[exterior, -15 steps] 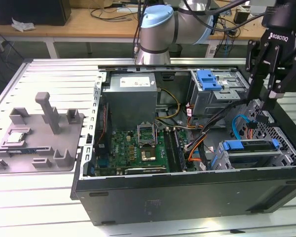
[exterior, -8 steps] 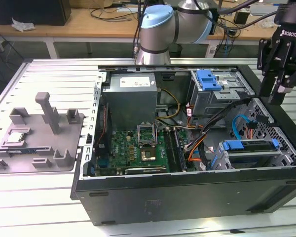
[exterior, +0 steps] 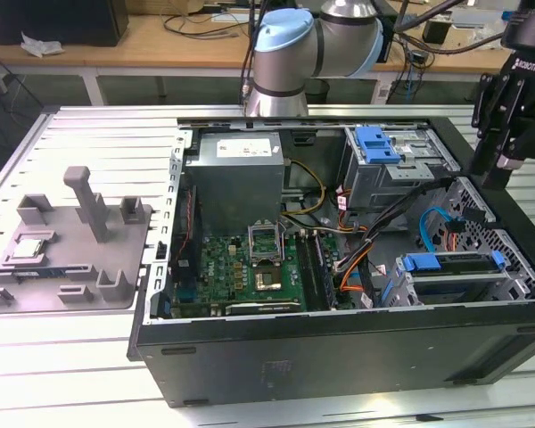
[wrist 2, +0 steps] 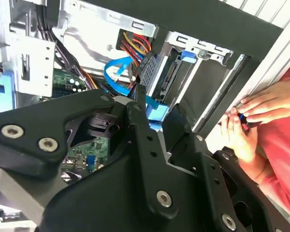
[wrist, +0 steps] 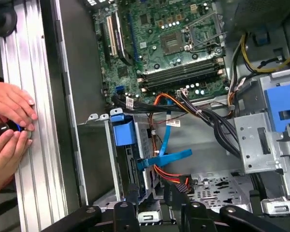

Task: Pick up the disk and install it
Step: 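Insert the first disk wire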

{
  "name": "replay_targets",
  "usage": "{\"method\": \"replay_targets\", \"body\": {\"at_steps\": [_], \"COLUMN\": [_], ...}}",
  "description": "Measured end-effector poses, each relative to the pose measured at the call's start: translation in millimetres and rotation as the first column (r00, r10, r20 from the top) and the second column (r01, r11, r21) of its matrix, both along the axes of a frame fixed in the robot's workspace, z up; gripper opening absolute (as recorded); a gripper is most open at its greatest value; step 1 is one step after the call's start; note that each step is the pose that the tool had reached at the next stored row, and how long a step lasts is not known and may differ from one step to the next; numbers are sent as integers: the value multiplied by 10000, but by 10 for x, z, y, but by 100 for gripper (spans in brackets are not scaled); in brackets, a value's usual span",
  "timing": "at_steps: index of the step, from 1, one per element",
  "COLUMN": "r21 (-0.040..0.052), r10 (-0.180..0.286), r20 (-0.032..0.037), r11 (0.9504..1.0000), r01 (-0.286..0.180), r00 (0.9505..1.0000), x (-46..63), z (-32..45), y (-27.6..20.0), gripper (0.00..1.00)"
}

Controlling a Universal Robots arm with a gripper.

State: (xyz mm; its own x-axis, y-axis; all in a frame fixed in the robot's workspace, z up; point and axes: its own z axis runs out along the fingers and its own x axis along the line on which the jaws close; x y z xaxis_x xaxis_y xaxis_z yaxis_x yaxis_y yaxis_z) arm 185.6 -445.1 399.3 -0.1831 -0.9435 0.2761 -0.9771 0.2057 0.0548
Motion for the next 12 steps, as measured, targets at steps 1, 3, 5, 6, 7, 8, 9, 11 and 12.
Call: {"method": "replay_targets", "body": {"at_steps": [1,3,5,6,7,8,9,11,12], "r21": [-4,-22,-49,-61,-72,-86,-93,-103,-108], "r10": [-83,-136,-184,-196,-200,-205,-216,-370,-544], "r20": [1,0,1,1,1,2,1,2,2], "r11": [10000,9999,9998,9998,9998,9998,9997,9993,9985], "r01": [83,136,184,196,200,205,216,370,544], "r00": [10000,9999,9998,9998,9998,9998,9998,9993,9985], "x": [30,64,111,131,147,166,186,241,245], "z": [-14,-46,-95,-125,-154,-172,-186,-233,-267], "y": [15,46,114,170,217,239,245,247,246], "gripper": [42,42,42,42,42,42,42,42,42]}}
